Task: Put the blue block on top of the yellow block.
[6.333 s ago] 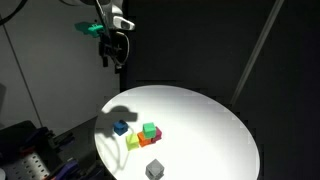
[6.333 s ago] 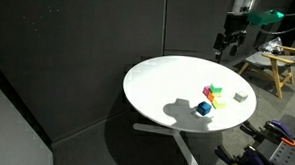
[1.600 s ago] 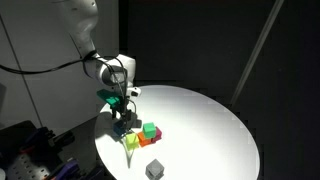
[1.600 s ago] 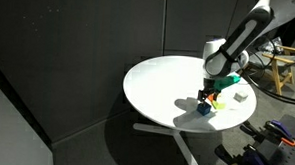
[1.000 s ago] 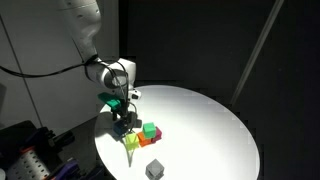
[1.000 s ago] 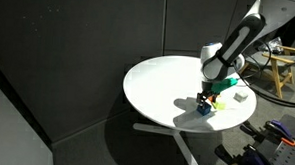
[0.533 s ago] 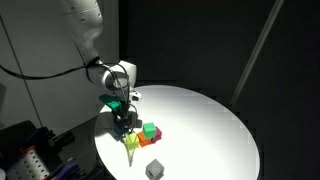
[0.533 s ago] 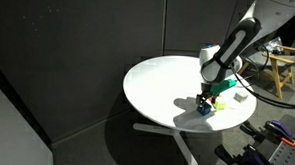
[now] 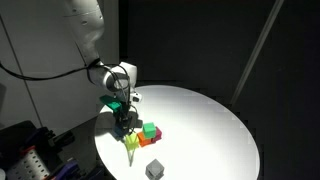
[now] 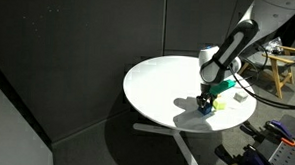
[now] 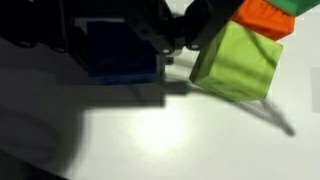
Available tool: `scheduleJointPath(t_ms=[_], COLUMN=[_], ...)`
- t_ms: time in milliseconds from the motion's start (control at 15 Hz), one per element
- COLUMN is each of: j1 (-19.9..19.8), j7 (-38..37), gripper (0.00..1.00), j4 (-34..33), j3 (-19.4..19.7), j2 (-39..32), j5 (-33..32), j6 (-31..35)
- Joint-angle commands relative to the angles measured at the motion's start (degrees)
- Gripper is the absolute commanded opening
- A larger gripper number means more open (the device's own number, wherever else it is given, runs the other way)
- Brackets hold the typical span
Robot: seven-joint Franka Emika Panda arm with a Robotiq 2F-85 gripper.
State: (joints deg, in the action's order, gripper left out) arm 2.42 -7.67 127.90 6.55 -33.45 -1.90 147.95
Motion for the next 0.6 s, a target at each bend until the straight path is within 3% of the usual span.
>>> scheduleJointPath(t_ms=[0, 533], j1=[1.0, 2.2], j7=[-2.3, -2.6], gripper=[0.34, 0.32], j4=[-1.2, 0.0], j3=[0.7, 0.7], j2=[-0.2, 3.2], j5=[-1.3, -2.1], j6=[-1.6, -7.1])
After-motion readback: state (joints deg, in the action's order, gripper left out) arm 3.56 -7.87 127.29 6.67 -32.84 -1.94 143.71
